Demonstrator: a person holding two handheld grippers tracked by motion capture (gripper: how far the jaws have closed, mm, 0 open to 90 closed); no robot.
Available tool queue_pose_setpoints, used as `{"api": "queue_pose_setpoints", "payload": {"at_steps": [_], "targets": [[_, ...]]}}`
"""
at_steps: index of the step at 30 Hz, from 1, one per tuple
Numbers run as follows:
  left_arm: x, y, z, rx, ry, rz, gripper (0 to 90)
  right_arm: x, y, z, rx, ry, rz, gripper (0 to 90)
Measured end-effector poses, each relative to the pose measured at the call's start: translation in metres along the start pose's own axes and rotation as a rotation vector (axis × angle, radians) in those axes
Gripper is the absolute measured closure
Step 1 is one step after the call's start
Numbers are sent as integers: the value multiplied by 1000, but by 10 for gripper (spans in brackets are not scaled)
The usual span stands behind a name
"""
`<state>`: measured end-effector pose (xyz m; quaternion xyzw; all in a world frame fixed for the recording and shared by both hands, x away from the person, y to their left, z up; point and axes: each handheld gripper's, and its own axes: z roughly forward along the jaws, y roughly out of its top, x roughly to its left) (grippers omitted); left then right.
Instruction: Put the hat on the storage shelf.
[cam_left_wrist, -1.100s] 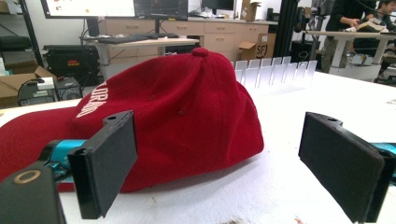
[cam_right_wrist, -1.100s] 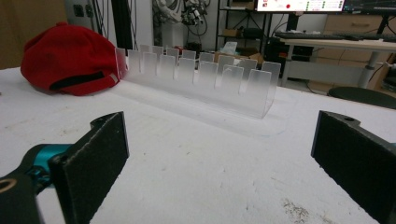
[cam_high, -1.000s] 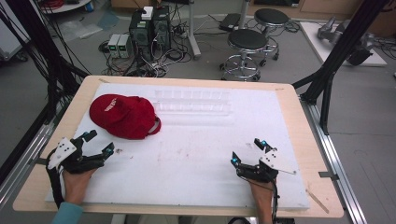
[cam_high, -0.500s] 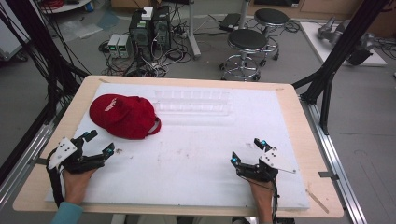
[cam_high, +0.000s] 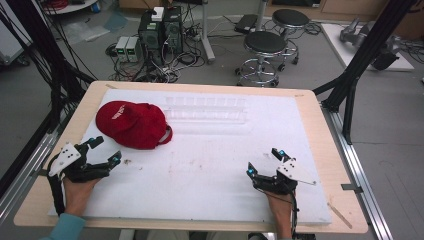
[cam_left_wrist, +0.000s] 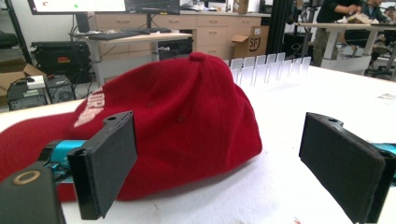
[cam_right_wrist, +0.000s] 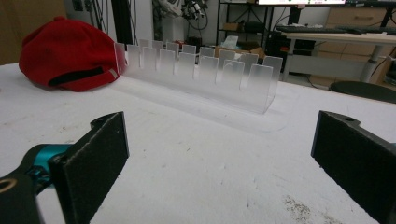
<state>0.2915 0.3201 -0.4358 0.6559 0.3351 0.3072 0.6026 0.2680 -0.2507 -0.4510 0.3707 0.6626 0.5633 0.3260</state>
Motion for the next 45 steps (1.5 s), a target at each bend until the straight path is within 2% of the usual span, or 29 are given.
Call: {"api": "queue_pose_setpoints", "payload": {"at_steps": [3,9,15,19,26,32,36,39,40,45], "targets": [[5,12,5,29,-17,18,118,0,0,0,1,-1,-1,29],[20,39,20,108,-48,88,118,-1,0,0,-4,-2,-2,29],[38,61,34,151,-51,87,118,-1,0,0,-2,1,5,30],[46,67,44,200,-64,87,118,-1,0,0,-3,1,8,30],[56,79,64,282,-91,118,119,-1,0,0,-2,1,8,30],[57,79,76,331,-109,114,120,-2,0,0,-4,0,8,29],[53,72,84,401,-131,136,133,-1,0,0,-1,0,9,30],[50,67,90,447,-140,157,245,-1,0,0,-2,0,7,30],[49,65,93,457,-143,152,270,-1,0,0,-2,0,7,30],[49,54,104,540,-138,156,335,-1,0,0,-2,0,7,30]]}}
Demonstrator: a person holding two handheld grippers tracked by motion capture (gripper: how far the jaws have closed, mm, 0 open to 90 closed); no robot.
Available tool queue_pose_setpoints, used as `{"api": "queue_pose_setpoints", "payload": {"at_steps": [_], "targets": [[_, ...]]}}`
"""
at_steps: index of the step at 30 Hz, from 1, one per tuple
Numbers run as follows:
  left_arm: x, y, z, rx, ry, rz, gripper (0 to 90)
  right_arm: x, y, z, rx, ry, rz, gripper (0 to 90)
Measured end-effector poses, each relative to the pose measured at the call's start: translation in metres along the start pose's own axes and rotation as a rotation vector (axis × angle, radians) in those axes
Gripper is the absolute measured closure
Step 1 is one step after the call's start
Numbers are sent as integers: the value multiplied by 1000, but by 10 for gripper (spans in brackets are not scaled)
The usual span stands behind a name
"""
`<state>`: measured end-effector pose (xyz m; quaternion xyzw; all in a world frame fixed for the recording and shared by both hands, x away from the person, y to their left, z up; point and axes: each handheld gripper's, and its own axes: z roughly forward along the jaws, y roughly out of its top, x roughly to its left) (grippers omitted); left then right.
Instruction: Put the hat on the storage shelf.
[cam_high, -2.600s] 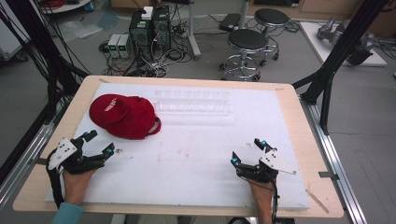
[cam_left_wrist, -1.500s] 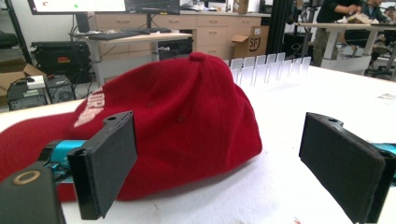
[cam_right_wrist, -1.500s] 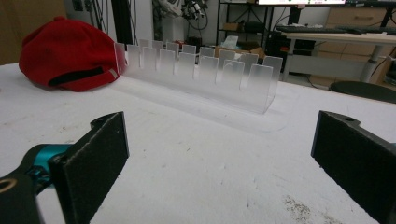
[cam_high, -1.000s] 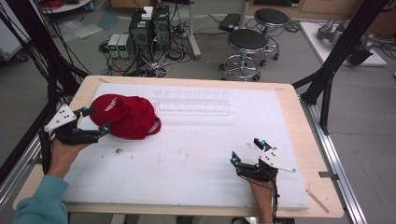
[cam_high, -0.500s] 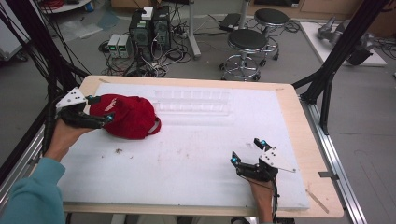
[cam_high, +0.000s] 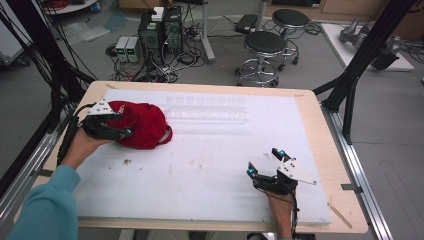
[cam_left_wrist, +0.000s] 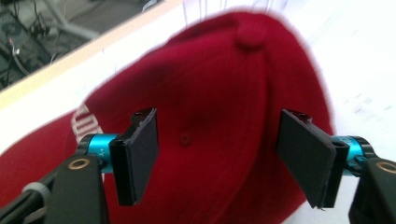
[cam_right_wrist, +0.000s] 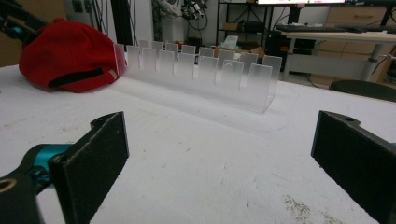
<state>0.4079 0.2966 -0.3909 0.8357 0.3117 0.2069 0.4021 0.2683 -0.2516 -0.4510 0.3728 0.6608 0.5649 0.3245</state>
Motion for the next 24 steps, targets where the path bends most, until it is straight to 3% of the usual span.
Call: {"api": "queue_pose_setpoints", "payload": {"at_steps": [4,9,18,24], "targets": [[-1,-1,2,33,9,12,483,0,0,0,-1,-2,5,29],[-2,0,2,43,11,1,583,0,0,0,-1,-1,3,30],[-7,1,4,80,16,-9,850,0,0,0,-5,-7,1,30],[-6,4,-1,58,35,-56,873,0,0,0,-4,-7,7,30]]}}
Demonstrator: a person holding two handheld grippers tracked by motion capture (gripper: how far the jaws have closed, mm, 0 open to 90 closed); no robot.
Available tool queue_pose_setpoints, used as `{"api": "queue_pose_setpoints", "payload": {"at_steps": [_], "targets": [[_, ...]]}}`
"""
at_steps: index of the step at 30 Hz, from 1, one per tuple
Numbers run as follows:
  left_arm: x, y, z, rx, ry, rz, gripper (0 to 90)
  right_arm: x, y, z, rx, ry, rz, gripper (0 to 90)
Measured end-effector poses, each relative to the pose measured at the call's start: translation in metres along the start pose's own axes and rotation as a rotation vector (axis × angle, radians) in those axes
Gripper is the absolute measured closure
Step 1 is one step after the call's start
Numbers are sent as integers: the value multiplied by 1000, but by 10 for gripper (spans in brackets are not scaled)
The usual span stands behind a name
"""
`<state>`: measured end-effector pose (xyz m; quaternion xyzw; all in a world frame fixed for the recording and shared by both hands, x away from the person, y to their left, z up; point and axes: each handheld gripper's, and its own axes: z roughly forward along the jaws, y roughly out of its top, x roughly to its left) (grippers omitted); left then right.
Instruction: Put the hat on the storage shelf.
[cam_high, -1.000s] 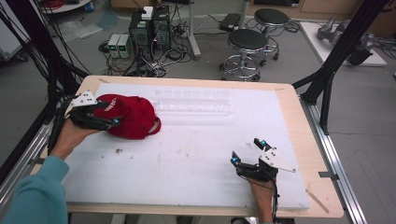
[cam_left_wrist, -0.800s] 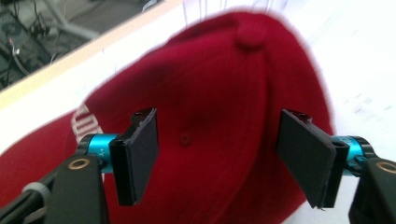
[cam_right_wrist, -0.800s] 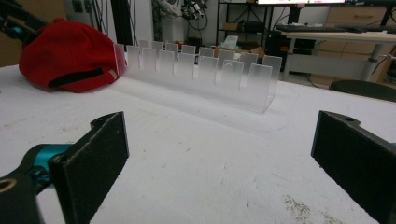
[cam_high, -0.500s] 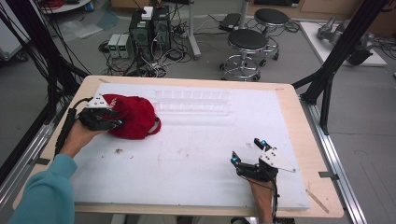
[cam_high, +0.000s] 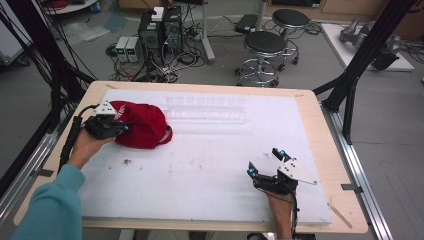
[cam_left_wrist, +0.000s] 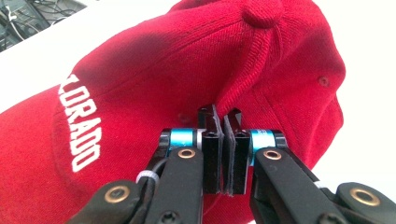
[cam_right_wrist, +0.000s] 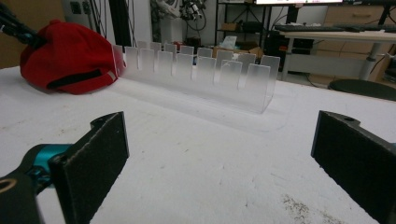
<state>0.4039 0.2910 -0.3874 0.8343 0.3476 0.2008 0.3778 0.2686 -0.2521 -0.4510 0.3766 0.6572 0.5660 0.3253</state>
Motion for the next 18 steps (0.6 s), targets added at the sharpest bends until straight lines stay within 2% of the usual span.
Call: {"api": "queue_pose_setpoints", "payload": {"at_steps": [5,14,18], "targets": [[-3,4,-5,-10,22,-32,874,0,0,0,1,-2,0,30],[-13,16,-24,-36,11,-65,876,0,0,-1,-2,0,3,30],[-23,22,-32,-53,-3,-106,876,0,0,-1,-5,-1,9,30]]}}
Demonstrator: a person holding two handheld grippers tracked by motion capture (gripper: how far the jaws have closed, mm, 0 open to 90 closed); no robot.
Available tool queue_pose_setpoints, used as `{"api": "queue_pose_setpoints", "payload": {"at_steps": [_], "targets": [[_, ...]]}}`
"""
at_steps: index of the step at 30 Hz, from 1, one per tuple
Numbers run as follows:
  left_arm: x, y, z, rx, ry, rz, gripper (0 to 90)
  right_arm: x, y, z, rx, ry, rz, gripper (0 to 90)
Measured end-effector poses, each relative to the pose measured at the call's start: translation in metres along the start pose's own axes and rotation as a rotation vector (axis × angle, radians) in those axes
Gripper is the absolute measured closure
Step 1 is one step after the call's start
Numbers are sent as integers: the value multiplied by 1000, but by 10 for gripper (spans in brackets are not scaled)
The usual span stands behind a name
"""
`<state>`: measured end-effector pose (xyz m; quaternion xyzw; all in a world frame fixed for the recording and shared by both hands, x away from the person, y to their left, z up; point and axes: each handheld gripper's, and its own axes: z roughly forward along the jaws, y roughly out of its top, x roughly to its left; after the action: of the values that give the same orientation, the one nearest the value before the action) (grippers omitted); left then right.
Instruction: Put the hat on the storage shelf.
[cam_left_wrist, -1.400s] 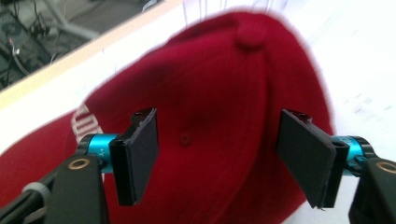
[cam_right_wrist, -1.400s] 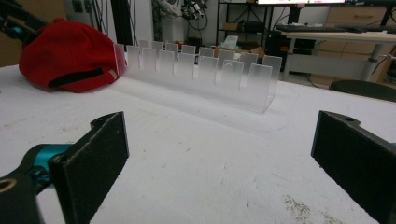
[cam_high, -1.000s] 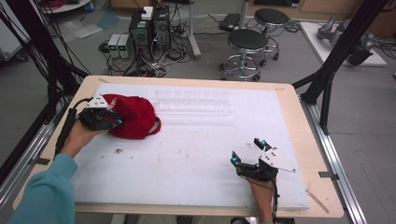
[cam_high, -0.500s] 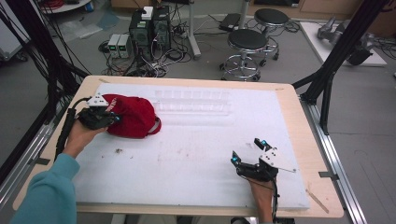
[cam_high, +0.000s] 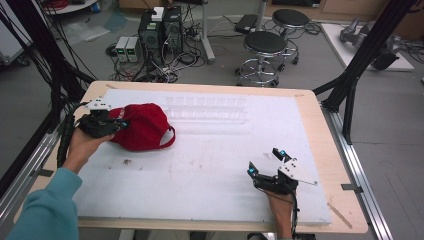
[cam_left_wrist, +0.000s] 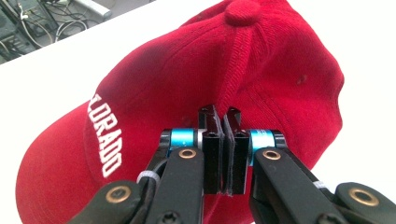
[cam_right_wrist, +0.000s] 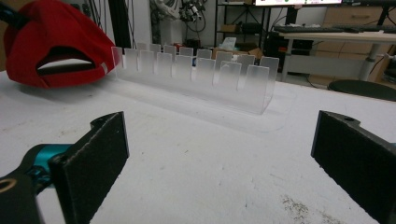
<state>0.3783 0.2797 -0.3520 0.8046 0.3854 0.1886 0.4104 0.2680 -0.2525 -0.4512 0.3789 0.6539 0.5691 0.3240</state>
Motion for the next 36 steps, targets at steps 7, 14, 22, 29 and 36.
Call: {"api": "queue_pose_setpoints", "payload": {"at_steps": [7,14,22,29,36], "targets": [[-26,6,-5,-28,-56,-49,875,-1,0,0,-2,-1,2,30],[-52,8,-4,-38,-95,-76,875,-1,0,0,-5,0,3,30],[-79,16,4,-49,-159,-99,876,-2,0,0,-4,3,14,30],[-102,24,19,-33,-196,-93,876,-2,0,0,-3,3,14,30],[-125,27,30,-28,-229,-64,876,-2,0,0,-4,3,14,30]]}}
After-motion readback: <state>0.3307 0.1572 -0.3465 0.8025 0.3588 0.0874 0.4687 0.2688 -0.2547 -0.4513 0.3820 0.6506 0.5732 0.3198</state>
